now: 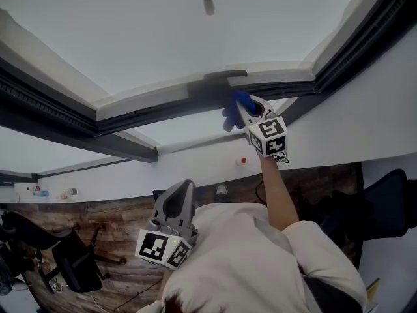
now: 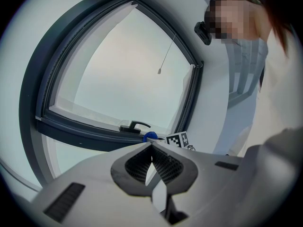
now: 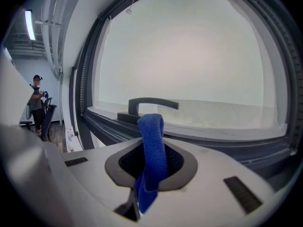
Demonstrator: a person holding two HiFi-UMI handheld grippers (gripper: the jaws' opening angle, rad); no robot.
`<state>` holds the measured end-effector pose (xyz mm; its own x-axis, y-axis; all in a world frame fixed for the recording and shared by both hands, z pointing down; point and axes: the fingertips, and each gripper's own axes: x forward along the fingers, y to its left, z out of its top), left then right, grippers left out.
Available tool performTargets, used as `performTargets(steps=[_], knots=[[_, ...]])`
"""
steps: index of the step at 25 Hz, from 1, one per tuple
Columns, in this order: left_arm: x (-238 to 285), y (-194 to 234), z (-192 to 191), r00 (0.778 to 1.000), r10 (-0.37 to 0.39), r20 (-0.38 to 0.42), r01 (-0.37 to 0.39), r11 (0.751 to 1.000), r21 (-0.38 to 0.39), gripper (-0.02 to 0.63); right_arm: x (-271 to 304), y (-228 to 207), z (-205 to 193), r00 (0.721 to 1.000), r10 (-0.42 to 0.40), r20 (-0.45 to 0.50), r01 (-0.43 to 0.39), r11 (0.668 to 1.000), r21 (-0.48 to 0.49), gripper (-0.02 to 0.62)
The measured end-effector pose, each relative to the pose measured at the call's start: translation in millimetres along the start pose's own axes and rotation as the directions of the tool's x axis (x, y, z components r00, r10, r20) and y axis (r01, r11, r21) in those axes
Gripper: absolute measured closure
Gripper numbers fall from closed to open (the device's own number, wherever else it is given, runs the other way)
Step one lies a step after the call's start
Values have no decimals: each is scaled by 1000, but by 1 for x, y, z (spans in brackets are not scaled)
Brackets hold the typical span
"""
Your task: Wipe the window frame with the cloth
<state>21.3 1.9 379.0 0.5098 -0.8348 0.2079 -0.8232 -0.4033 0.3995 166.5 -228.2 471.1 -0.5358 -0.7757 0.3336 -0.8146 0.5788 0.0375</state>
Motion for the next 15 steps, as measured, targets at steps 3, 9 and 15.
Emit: performTargets(steps=[3,9,15], knots=[[1,-1,-1,1000,1,0,-1,1000,-1,597,-1,-3,-1,1000,-5,0,5,1000,4,546],[0,-3,-1,1000,5,2,-5,1000,3,597,-6,-12,-2,1000,-23,2,23,1000,10,546],[1,-5,-1,1000,6,3,-6,1000,7,597,-10,-22,-5,999,-43,1,43,999,20,546]])
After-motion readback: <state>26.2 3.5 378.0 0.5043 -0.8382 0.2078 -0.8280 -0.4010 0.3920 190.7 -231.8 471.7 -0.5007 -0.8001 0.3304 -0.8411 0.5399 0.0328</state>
